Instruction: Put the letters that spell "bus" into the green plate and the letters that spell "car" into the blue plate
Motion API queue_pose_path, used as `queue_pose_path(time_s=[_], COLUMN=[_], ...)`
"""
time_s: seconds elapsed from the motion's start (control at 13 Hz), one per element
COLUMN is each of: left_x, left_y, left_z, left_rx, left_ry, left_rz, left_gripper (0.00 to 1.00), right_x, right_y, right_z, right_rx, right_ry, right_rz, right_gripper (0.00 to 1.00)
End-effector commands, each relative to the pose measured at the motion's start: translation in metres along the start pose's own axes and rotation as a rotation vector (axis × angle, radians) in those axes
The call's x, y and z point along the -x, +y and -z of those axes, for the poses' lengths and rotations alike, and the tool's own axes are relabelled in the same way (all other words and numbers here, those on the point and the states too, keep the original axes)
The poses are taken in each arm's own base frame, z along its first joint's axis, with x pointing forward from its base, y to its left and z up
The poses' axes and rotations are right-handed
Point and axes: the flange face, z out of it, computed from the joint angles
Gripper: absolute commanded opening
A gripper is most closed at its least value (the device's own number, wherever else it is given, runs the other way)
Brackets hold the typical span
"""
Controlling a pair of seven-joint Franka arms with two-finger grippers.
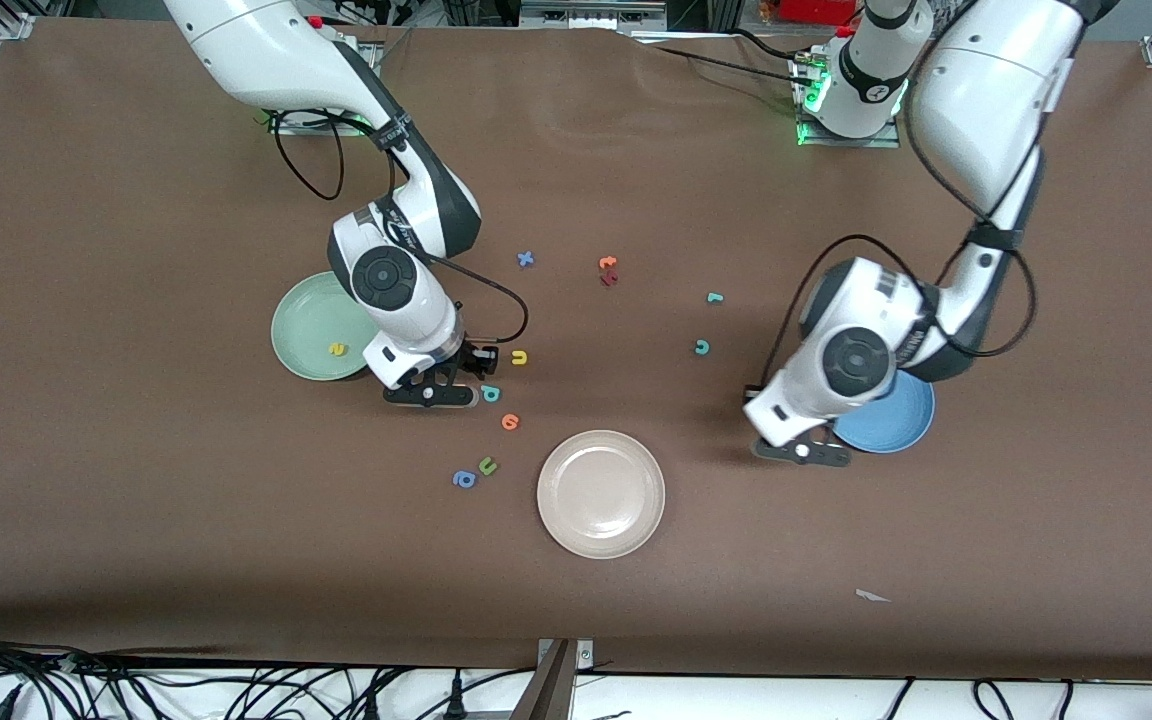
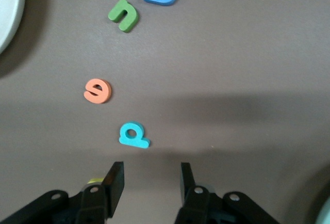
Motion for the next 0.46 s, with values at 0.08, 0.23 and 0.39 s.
queue_pose_path(time_s=[0.08, 0.23, 0.39], left_x=[0.012, 0.020, 0.023], left_y=[-0.072, -0.087, -0.079], left_z=[-0.002, -0.019, -0.023], left_rx=[-0.029, -0.084, -0.111], left_ry=[-0.080, -0.153, -0.184], left_rz=[-0.099, -0.133, -0.138], left_gripper=[0.17, 0.37, 1.00], right_x=[0.002, 0.005, 0.004], right_y=[-0.022, -0.030, -0.029], right_z=[-0.032, -0.055, -0.055], right_rx=[0.027, 0.017, 0.018], right_ry=[0.008, 0.062, 0.066], right_rz=[0.014, 0.035, 0.035], right_gripper=[0.52, 0.52, 0.52])
